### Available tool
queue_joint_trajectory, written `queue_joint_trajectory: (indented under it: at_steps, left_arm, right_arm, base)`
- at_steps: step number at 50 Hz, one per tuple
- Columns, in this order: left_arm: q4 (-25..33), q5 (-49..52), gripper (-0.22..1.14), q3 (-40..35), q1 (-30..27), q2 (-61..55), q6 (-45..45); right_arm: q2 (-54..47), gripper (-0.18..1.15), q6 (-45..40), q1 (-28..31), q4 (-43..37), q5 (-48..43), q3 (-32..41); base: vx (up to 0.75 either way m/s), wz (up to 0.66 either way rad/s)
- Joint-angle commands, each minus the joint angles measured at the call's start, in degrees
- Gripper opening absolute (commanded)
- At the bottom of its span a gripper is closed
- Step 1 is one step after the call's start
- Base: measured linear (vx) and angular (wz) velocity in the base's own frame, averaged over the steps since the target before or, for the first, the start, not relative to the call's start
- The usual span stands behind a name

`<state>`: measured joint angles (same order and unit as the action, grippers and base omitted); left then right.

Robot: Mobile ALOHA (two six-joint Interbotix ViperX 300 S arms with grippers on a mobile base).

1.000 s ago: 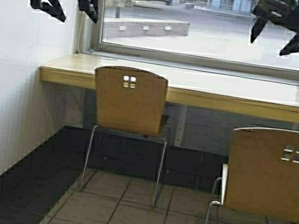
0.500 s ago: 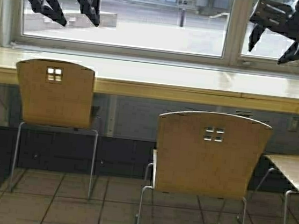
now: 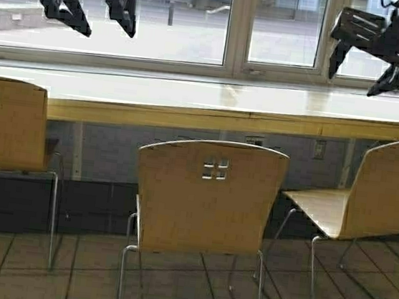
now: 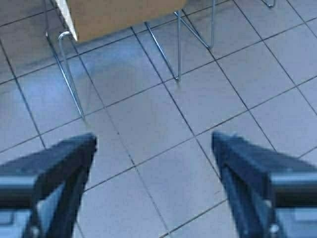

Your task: Push the chairs under the table

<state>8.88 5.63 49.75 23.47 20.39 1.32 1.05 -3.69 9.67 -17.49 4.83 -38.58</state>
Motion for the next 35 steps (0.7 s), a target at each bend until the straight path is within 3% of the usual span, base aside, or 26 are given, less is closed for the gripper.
queue_joint_trajectory:
  at_steps: [1,35]
  left_arm:
    - [0.3,0.6,1.00,-1.6,0.1,0.6,0.0]
    - [1.0,0.4,1.00,-1.1,-1.0,-2.5,-0.6]
  right_arm:
    - [-0.4,1.00,0.0,-0.3,-0.3,0.2,1.1]
    - [-1.7,1.00,0.0,-0.2,-7.9,2.3,1.0]
  base:
    - [0.10,-0.21]
    - [0.19,-0.10]
